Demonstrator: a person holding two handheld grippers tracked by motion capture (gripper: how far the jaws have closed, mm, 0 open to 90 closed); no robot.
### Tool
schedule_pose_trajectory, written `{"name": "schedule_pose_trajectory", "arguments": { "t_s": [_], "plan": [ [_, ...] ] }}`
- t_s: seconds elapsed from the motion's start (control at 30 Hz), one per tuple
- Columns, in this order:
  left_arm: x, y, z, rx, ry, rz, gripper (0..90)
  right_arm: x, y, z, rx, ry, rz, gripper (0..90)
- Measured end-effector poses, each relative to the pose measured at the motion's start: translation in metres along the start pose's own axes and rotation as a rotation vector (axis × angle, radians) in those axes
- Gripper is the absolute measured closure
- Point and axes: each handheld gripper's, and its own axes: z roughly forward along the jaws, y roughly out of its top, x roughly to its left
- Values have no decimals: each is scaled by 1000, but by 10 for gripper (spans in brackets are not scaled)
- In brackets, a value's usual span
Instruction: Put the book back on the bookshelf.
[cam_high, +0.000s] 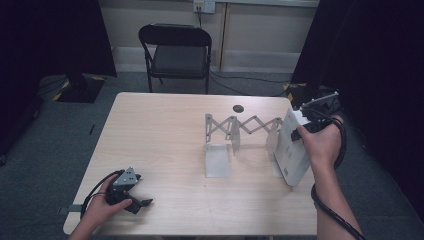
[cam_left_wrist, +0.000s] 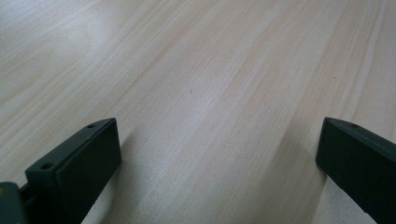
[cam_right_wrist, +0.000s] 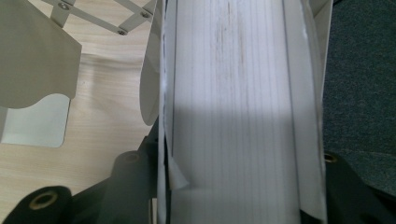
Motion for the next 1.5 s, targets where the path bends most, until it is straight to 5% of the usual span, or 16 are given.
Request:
{"name": "schedule_pose_trajectory", "arguments": {
  "t_s": [1.5],
  "plan": [
    [0,0,0,-3,2,0,0,12,5,20,-35,-31,27,530]
  ]
}}
